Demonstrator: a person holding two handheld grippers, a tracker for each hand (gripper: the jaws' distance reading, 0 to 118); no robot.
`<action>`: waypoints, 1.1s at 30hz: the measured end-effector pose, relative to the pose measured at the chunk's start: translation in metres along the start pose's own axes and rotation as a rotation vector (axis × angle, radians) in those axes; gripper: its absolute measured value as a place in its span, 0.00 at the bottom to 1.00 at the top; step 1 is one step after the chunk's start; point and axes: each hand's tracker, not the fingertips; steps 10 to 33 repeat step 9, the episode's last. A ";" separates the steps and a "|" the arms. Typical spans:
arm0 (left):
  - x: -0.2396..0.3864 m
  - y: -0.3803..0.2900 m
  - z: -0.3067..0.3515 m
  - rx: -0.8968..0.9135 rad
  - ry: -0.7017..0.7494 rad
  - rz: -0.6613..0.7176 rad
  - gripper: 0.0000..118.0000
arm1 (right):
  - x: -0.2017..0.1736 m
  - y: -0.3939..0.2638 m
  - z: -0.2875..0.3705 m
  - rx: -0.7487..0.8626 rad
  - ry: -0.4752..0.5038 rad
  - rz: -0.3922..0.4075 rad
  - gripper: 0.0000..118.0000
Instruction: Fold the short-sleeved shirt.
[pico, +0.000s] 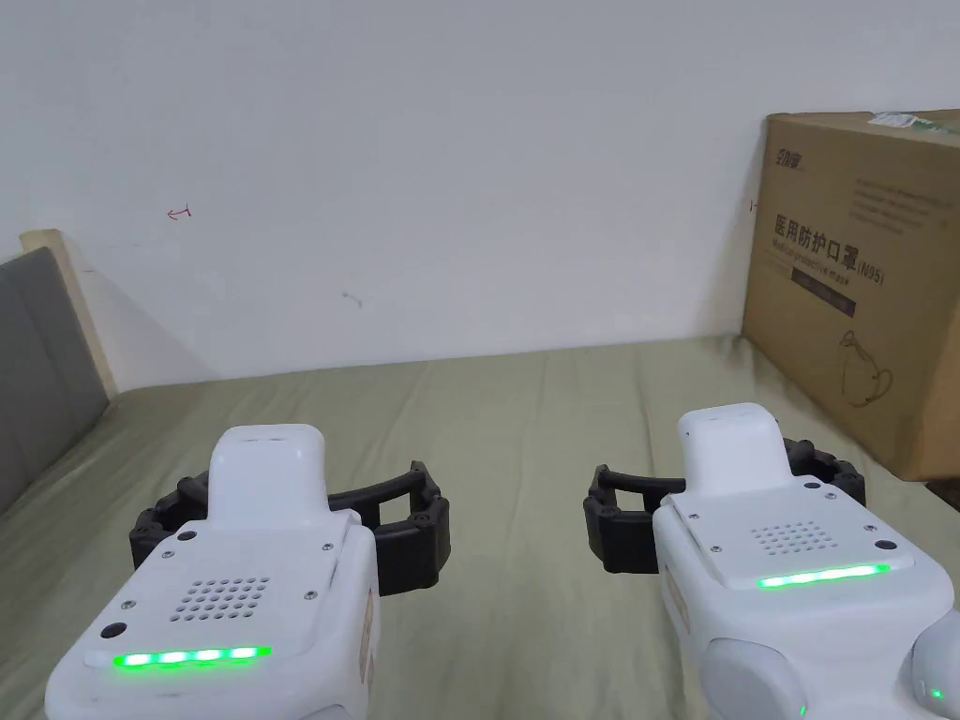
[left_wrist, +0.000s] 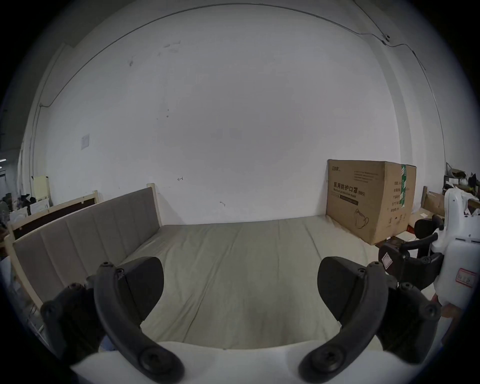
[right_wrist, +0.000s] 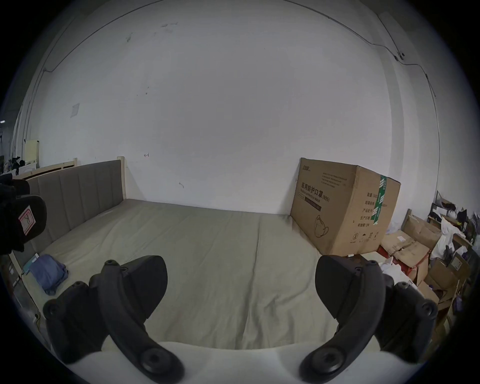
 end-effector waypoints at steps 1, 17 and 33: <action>-0.001 0.000 0.002 0.002 0.021 0.024 1.00 | 0.001 -0.001 0.000 -0.002 0.003 -0.007 0.97; -0.010 -0.001 -0.001 -0.023 -0.025 0.076 1.00 | 0.002 -0.003 0.002 0.001 -0.017 0.022 0.97; -0.010 -0.001 -0.001 -0.023 -0.025 0.076 1.00 | 0.002 -0.003 0.002 0.001 -0.017 0.022 0.97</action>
